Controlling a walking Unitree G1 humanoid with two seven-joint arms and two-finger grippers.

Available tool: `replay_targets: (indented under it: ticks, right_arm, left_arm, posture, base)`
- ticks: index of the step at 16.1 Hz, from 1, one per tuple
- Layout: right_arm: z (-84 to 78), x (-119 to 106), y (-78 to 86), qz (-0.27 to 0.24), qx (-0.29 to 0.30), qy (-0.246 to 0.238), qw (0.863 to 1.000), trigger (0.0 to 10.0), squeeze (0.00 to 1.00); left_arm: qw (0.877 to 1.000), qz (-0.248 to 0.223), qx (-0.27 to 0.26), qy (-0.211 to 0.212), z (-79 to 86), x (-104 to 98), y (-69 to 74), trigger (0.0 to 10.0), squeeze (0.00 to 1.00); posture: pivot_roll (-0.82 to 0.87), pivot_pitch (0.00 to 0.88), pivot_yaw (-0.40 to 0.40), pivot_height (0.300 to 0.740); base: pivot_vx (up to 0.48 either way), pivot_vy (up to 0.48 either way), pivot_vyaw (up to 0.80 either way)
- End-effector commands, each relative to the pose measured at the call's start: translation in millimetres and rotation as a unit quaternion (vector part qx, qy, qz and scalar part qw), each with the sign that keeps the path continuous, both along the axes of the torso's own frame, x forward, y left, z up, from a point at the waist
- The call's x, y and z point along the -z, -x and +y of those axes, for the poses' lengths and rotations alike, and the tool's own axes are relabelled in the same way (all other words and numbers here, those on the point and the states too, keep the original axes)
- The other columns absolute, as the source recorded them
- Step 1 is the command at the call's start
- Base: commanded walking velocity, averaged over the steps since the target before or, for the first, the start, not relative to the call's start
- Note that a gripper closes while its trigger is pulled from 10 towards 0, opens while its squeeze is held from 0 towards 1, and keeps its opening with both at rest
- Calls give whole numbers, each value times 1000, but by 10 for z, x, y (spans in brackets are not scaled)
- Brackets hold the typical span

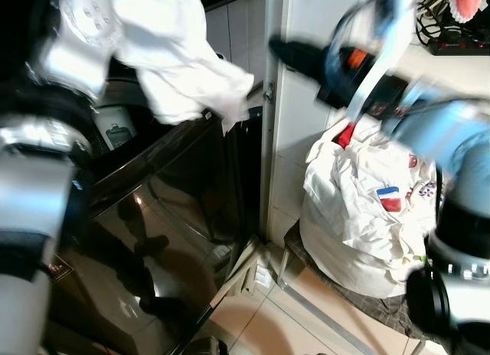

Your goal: Clothes washing

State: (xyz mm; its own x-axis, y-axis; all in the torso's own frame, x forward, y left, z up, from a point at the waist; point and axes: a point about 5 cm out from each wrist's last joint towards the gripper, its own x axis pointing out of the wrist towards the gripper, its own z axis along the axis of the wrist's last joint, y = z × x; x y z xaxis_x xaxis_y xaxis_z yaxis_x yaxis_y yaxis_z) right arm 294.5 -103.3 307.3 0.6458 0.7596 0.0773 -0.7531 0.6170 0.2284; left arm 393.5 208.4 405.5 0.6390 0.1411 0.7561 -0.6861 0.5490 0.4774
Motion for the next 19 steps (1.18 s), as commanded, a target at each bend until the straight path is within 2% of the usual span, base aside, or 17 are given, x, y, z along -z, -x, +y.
replay_targets:
  ticks: [1, 2, 3, 4, 5, 6, 7, 8, 9, 10, 11, 14, 16, 19]
  right_arm:
    - [83, 94, 50, -8, -5, 53, 999, 10000, 0]
    - [110, 179, 54, -3, -2, 79, 997, 10000, 0]
    - [154, 305, 63, 7, 3, 101, 995, 10000, 0]
    - [186, 369, 74, 15, 3, 101, 995, 10000, 0]
    - [215, 429, 104, 23, 0, 104, 994, 10000, 0]
    - [242, 481, 131, 27, -3, 110, 994, 10000, 0]
    - [256, 497, 141, 29, -5, 112, 993, 10000, 0]
    - [291, 537, 169, 31, -11, 117, 993, 10000, 0]
    - [318, 565, 191, 32, -17, 122, 992, 10000, 0]
    - [325, 574, 198, 32, -19, 124, 992, 10000, 0]
    - [329, 581, 208, 32, -21, 126, 991, 10000, 0]
    - [336, 585, 220, 38, -46, 127, 990, 10000, 0]
    - [352, 583, 250, 31, -67, 135, 988, 10000, 0]
    - [350, 583, 249, 27, -69, 140, 987, 10000, 0]
  left_arm:
    - [1000, 15, -19, 7, 46, 23, -36, 0, 0]
    - [997, 62, -21, 32, 92, 176, -97, 0, 0]
    - [987, 146, -39, 62, 176, 494, -182, 2392, 0]
    - [973, 203, -61, 89, 264, 764, -211, 7647, 0]
    - [956, 254, -77, 128, 352, 1044, -214, 10000, 0]
    - [932, 292, -73, 204, 415, 1308, -199, 10000, 0]
    - [920, 313, -70, 224, 427, 1416, -192, 10000, 0]
    - [879, 376, -59, 286, 439, 1676, -167, 10000, 0]
    - [860, 396, -36, 318, 433, 1772, -157, 10000, 0]
    - [848, 391, -13, 357, 418, 1794, -159, 10000, 1000]
    - [838, 399, 1, 372, 405, 1829, -158, 10000, 1000]
    - [816, 420, 24, 396, 356, 1893, -158, 10000, 1000]
    - [815, 416, 24, 403, 362, 1893, -156, 10000, 1000]
    - [822, 404, 17, 402, 396, 1847, -156, 10000, 1000]
  posture:
    - [-79, 0, 92, 740]
    - [-83, 0, 94, 740]
    - [-85, 0, 92, 740]
    - [-85, 0, 91, 740]
    - [-86, 0, 89, 740]
    - [-85, 0, 87, 740]
    - [-86, 0, 86, 740]
    - [-86, 0, 86, 740]
    - [-87, 0, 86, 740]
    - [-87, 0, 86, 740]
    - [-83, 0, 81, 740]
    - [-77, 0, 76, 740]
    - [-71, 0, 72, 740]
    - [-63, 0, 66, 740]
  base:
    - [0, 0, 0]
    - [0, 0, 0]
    - [0, 0, 0]
    - [0, 0, 0]
    - [0, 0, 0]
    - [0, 0, 0]
    - [0, 0, 0]
    - [0, 0, 0]
    - [0, 0, 0]
    - [0, 0, 0]
    - [0, 0, 0]
    - [0, 0, 0]
    - [0, 0, 0]
    - [0, 0, 0]
